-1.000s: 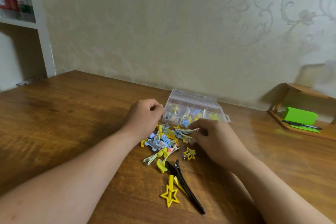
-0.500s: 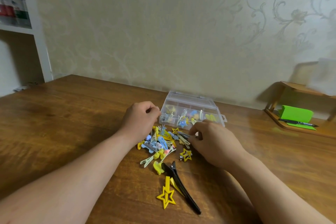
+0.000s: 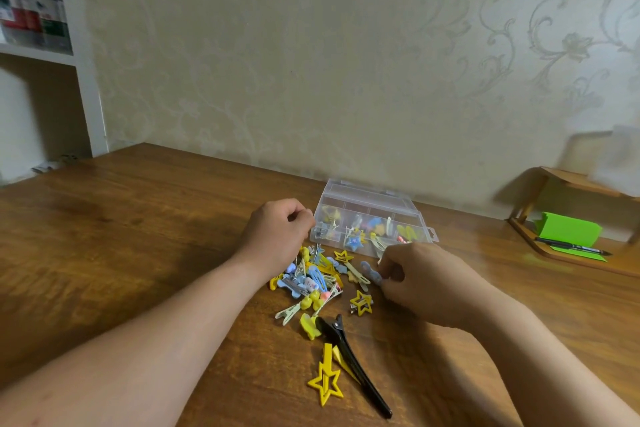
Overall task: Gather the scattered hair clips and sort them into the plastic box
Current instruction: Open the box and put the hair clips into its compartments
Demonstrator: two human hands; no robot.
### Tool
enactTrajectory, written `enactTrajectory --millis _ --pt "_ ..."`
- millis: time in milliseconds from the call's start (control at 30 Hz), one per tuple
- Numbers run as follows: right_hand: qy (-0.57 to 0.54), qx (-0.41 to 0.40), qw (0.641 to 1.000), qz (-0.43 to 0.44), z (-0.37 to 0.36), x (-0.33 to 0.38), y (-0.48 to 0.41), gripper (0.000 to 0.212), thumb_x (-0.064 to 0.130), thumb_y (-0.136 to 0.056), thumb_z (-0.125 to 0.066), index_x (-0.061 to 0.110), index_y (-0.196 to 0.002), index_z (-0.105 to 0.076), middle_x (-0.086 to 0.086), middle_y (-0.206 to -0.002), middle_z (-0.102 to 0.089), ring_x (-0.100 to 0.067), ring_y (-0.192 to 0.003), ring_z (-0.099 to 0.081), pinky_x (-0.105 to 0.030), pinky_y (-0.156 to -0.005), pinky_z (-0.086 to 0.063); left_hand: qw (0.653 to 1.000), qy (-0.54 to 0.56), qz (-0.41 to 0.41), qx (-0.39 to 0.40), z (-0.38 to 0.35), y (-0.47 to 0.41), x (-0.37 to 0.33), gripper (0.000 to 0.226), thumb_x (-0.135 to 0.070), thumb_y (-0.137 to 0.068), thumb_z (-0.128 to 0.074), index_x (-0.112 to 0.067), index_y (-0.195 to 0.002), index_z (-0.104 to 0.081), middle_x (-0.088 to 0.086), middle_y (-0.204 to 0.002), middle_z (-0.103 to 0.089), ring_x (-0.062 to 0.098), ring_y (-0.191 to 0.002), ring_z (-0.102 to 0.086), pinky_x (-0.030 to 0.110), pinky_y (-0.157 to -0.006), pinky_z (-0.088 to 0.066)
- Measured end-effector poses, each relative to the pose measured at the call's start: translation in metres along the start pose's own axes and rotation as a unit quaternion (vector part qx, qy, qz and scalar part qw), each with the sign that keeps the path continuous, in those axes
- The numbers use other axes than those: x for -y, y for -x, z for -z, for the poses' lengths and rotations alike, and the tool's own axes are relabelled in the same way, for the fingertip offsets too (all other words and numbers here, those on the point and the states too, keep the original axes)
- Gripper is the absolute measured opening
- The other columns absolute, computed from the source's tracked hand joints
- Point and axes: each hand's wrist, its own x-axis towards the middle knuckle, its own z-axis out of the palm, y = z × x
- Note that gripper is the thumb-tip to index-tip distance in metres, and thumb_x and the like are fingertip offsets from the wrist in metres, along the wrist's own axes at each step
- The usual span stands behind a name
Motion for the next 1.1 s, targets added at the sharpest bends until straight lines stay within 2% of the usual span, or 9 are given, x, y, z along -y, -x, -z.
enactTrajectory --millis 67,133,233,300,433,633,833,967,1100 --pt "-0.042 -0.006 0.999 -0.005 0.005 -0.003 0.001 0.012 0.044 -0.095 -0.065 0.034 -0.089 -0.068 0.010 -0.081 -0.067 -0.004 -0.071 -0.059 -0.021 -0.061 -0.047 1.000 0.002 -0.001 -0.001 0.000 -0.001 0.001 0.028 -0.028 -0.103 -0.060 -0.013 -0.086 -0.076 0.009 -0.080 -0.073 0.012 -0.061 -0.054 0.031 -0.061 -0.044" --pt "-0.110 -0.066 0.992 -0.023 0.014 -0.009 0.000 0.011 0.036 -0.092 -0.070 0.030 -0.083 -0.070 0.008 -0.075 -0.068 -0.007 -0.066 -0.057 -0.019 -0.059 -0.042 1.000 0.008 -0.002 -0.003 0.000 -0.002 0.002 0.028 -0.027 -0.102 -0.060 -0.012 -0.084 -0.075 0.008 -0.078 -0.072 0.010 -0.058 -0.052 0.032 -0.060 -0.044" --pt "-0.217 -0.164 0.960 -0.064 0.028 -0.020 -0.011 0.009 0.033 -0.093 -0.074 0.027 -0.087 -0.071 0.004 -0.076 -0.073 -0.016 -0.068 -0.065 -0.032 -0.063 -0.051 1.000 0.011 0.001 -0.004 -0.001 -0.004 0.004 0.028 -0.028 -0.101 -0.060 -0.014 -0.083 -0.075 0.006 -0.078 -0.073 0.010 -0.058 -0.053 0.032 -0.060 -0.044" --pt "-0.243 -0.183 0.949 -0.087 0.034 -0.025 -0.023 0.011 0.036 -0.094 -0.075 0.027 -0.092 -0.069 0.002 -0.081 -0.075 -0.023 -0.072 -0.070 -0.036 -0.060 -0.055 1.000 0.011 -0.001 -0.005 -0.001 -0.004 0.004 0.028 -0.028 -0.101 -0.060 -0.014 -0.082 -0.075 0.006 -0.077 -0.072 0.010 -0.058 -0.052 0.031 -0.060 -0.043" --pt "-0.148 -0.119 0.976 -0.104 0.035 -0.029 -0.046 0.011 0.033 -0.095 -0.073 0.024 -0.091 -0.068 0.002 -0.084 -0.074 -0.013 -0.061 -0.059 -0.016 -0.044 -0.040 1.000 0.013 -0.005 -0.004 -0.001 -0.004 0.005 0.028 -0.028 -0.102 -0.060 -0.013 -0.082 -0.074 0.008 -0.078 -0.072 0.013 -0.061 -0.054 0.032 -0.061 -0.043" --pt "-0.099 -0.041 0.987 -0.117 0.031 -0.030 -0.066 0.004 0.016 -0.087 -0.072 0.019 -0.084 -0.073 0.002 -0.080 -0.074 -0.016 -0.070 -0.062 -0.026 -0.056 -0.044 1.000 0.009 -0.007 -0.003 -0.001 -0.004 0.004 0.029 -0.028 -0.103 -0.059 -0.017 -0.081 -0.074 0.007 -0.079 -0.073 0.010 -0.056 -0.050 0.030 -0.059 -0.042" --pt "-0.068 -0.056 0.988 -0.130 0.021 -0.027 -0.076 0.003 0.021 -0.087 -0.072 0.020 -0.085 -0.071 0.000 -0.084 -0.073 -0.020 -0.078 -0.066 -0.030 -0.063 -0.050 1.000 0.009 -0.009 -0.002 -0.002 -0.004 0.005 0.029 -0.028 -0.102 -0.059 -0.014 -0.081 -0.074 0.010 -0.079 -0.073 0.011 -0.055 -0.049 0.032 -0.058 -0.041" --pt "-0.040 -0.057 0.990 -0.124 0.016 -0.021 -0.080 0.009 0.023 -0.089 -0.072 0.023 -0.081 -0.067 0.002 -0.082 -0.069 -0.016 -0.074 -0.061 -0.027 -0.058 -0.045 1.000 0.007 -0.008 -0.001 -0.002 -0.005 0.005 0.029 -0.028 -0.102 -0.058 -0.013 -0.084 -0.074 0.010 -0.081 -0.073 0.012 -0.057 -0.050 0.032 -0.058 -0.041" --pt "-0.032 -0.049 0.991 -0.120 0.014 -0.019 -0.084 0.012 0.029 -0.093 -0.072 0.024 -0.084 -0.068 0.004 -0.081 -0.071 -0.015 -0.076 -0.065 -0.031 -0.064 -0.053 1.000 0.011 -0.006 -0.002 -0.002 -0.004 0.006 0.029 -0.029 -0.102 -0.058 -0.013 -0.084 -0.074 0.009 -0.081 -0.073 0.015 -0.062 -0.054 0.032 -0.060 -0.043"
